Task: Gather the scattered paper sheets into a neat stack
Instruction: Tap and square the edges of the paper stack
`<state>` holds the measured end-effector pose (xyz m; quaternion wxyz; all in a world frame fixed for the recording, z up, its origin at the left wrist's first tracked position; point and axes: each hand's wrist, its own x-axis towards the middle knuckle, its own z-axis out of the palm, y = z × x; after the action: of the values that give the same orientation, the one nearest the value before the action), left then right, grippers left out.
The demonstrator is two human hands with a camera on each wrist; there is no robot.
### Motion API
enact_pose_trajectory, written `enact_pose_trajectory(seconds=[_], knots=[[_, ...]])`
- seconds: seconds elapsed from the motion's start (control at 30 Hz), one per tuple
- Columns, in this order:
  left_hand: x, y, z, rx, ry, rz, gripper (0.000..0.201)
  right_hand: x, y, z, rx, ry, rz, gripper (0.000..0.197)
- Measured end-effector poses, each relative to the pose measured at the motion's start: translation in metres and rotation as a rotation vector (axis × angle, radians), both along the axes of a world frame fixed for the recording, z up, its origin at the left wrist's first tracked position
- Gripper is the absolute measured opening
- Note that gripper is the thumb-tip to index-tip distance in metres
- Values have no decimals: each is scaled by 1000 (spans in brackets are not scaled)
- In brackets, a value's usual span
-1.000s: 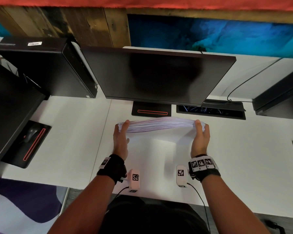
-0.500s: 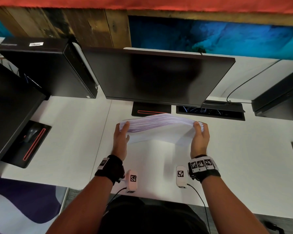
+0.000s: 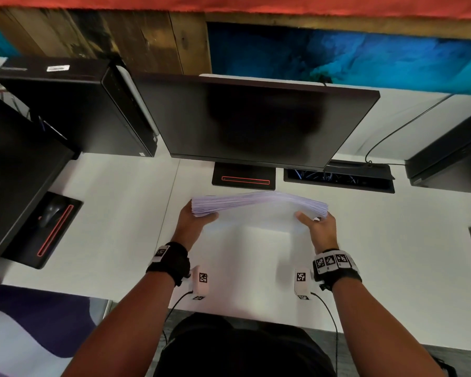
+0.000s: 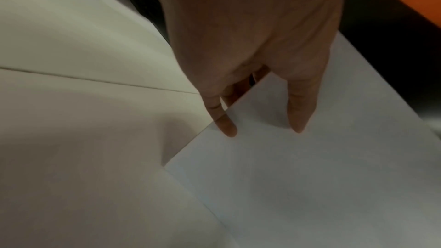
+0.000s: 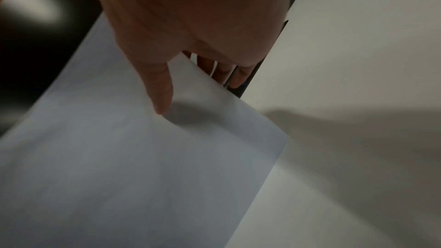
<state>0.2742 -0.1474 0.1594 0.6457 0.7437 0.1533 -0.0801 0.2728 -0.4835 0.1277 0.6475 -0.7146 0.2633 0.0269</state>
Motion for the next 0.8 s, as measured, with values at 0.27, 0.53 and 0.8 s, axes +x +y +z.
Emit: enact_pose_trajectory(seconds=[0.27, 0.53, 0.8], knots=[[-5, -25, -7, 180, -59, 142, 4, -6, 30, 15, -190, -218, -58, 18], [-12, -34, -9, -1, 147, 154, 8, -25, 48, -12, -174, -23, 27, 8], [-8, -25, 2, -55, 238, 189, 12, -22, 33, -12, -127, 22, 14, 28]])
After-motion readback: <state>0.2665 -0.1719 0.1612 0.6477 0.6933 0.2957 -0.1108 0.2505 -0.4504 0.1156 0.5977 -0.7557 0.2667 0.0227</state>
